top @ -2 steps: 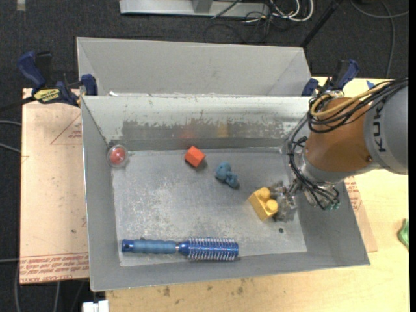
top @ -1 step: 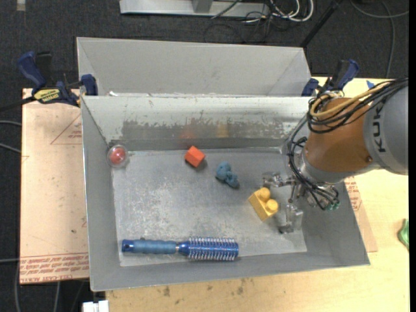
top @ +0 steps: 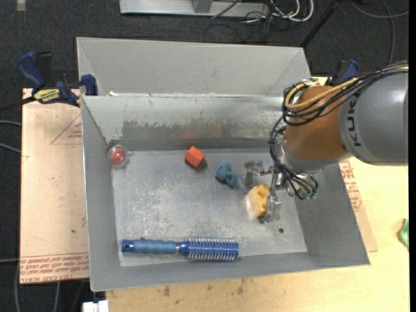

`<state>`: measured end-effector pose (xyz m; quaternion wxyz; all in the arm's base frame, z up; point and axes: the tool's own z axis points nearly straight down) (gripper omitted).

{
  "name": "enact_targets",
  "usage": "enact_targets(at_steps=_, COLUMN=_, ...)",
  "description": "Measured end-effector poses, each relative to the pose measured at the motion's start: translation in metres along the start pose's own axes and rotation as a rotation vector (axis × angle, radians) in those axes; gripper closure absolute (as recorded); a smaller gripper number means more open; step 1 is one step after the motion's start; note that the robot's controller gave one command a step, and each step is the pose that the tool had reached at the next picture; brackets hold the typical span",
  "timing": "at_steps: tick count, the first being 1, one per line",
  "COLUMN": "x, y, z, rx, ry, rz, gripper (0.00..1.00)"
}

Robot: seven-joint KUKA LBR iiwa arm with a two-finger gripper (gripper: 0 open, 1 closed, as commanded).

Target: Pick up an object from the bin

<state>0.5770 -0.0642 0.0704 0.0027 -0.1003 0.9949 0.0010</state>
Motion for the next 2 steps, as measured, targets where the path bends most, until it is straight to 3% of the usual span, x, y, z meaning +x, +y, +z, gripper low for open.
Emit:
enact_targets(at_steps=1, x=0.001, y=-0.002, z=-0.001, rx=0.002, ry=0.001, rz=0.002, gripper=1.0)
enact_targets(at_steps=2, x=-0.004, y=0.003, z=-0.146, rx=0.005, ry=-0.006, rz=-0.05, gripper=1.0)
